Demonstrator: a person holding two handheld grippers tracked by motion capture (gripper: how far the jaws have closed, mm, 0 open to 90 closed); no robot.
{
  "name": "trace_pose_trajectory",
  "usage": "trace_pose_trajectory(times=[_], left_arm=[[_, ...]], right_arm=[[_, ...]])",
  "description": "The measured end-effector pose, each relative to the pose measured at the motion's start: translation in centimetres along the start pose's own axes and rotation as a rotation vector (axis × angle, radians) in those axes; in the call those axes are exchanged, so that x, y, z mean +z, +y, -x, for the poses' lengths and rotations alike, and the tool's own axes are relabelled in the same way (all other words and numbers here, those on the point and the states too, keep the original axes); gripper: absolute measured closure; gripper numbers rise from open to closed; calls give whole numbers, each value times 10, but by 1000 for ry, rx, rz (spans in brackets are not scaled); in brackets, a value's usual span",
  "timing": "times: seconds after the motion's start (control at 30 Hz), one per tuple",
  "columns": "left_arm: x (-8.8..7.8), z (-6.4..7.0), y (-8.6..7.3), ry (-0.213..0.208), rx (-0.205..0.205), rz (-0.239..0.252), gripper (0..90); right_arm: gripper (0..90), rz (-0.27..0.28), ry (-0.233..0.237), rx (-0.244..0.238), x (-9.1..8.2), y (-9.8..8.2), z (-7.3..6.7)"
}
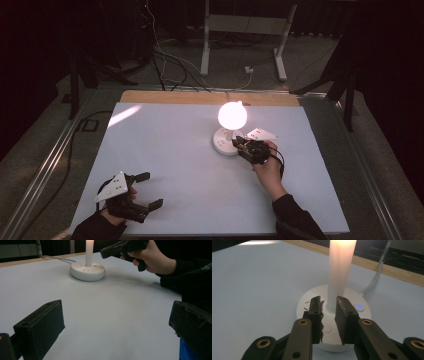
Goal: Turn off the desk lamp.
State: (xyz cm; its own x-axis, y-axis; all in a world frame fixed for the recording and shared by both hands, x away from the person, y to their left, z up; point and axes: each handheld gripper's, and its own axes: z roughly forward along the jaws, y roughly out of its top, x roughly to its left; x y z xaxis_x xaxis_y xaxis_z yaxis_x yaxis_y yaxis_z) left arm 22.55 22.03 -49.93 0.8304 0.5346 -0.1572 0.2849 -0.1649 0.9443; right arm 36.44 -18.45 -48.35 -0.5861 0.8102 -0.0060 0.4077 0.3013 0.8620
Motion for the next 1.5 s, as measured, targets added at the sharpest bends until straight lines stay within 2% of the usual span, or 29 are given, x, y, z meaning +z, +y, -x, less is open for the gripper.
trace_pose_trajectory(times=[0.03, 0.23, 0.6, 1.2, 1.5], left_arm=[[0, 0, 0, 0, -1, 0, 6], [0, 0, 0, 0, -1, -2, 6], [0, 0, 0, 0, 0, -3, 6], [0, 0, 0, -1, 3, -3, 6], [0, 1, 0, -1, 2, -2, 6]], right_arm=[[817, -8, -11, 1, 2, -1, 0], [899, -46, -27, 12, 7, -4, 2], [900, -85, -31, 9, 17, -8, 1], [900, -118, -34, -2, 25, -11, -3], [900, -116, -39, -11, 26, -11, -4]])
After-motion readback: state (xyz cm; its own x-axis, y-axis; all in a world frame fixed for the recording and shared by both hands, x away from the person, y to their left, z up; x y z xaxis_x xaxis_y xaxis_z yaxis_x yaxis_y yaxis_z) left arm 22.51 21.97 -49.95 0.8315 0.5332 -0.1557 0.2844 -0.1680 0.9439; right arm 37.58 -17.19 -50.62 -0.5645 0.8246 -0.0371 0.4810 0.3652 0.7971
